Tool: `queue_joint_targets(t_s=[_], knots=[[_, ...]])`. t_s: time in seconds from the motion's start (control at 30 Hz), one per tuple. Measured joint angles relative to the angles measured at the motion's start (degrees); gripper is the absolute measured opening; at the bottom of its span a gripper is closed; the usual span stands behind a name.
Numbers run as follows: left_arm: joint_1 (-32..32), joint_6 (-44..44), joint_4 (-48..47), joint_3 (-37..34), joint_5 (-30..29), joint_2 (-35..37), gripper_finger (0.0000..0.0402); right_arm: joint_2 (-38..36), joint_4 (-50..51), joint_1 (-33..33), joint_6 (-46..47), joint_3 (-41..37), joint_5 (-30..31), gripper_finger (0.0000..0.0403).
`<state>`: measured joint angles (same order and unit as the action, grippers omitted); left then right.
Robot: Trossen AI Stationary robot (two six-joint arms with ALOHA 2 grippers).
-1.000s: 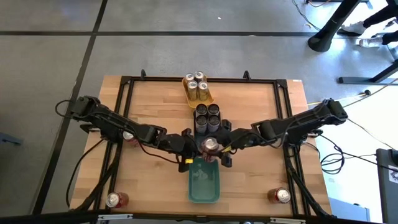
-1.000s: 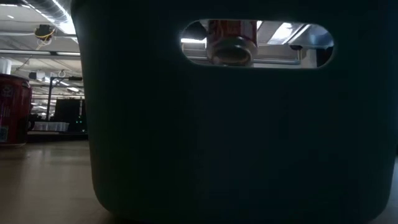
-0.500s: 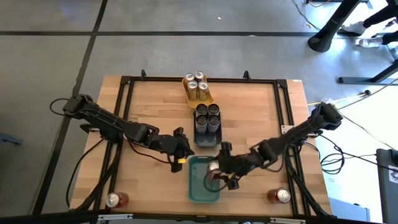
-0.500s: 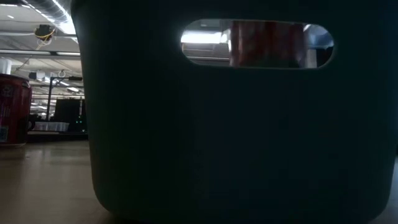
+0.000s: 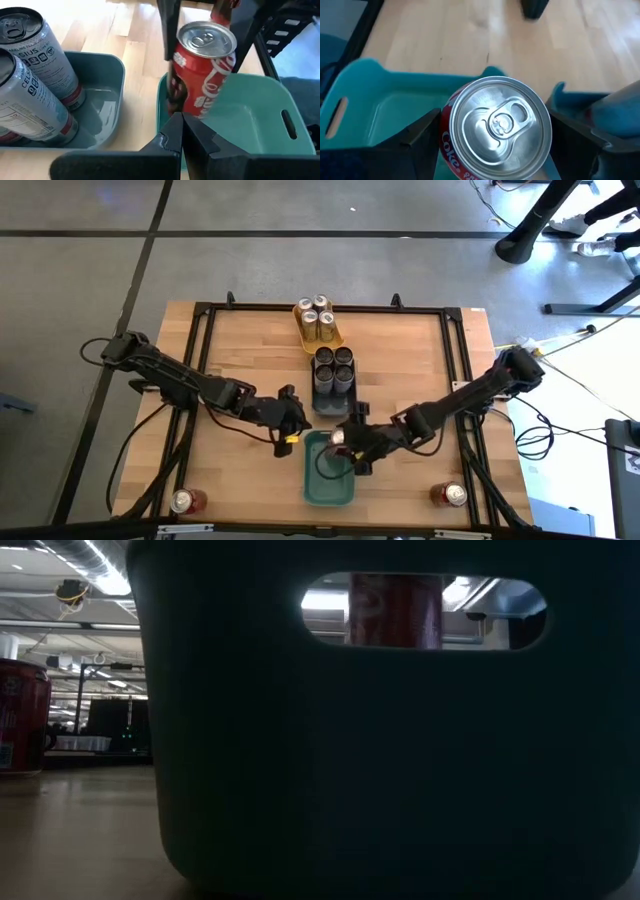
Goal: Sort soda cans
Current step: Put the top right red soda can into the green bin
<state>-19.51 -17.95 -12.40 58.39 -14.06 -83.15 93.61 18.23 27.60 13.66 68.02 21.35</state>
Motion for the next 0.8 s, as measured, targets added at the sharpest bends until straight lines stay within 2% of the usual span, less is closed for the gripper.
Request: queue_joint_targets(t_s=[0.13, 0.23, 0.57, 0.8], knots=[[0.0, 0.1, -0.7, 0.0, 0.0, 0.0, 0.0, 2.2, -2.3, 0.1, 1.4, -2.3, -0.6, 0.0291], [0.0, 0.1, -0.5, 0.0, 0.0, 0.0, 0.0, 3.0, -3.3, 0.0, 2.6, -4.0, 1.3, 0.0291], [0.0, 0.3, -0.5, 0.0, 0.0, 0.0, 0.0, 3.0, -5.6, -0.4, 5.5, -6.9, 3.1, 0.0293], [0.0, -0.1, -0.5, 0.0, 0.0, 0.0, 0.0, 3.0, -5.5, -0.3, 5.5, -7.0, 2.5, 0.0336]])
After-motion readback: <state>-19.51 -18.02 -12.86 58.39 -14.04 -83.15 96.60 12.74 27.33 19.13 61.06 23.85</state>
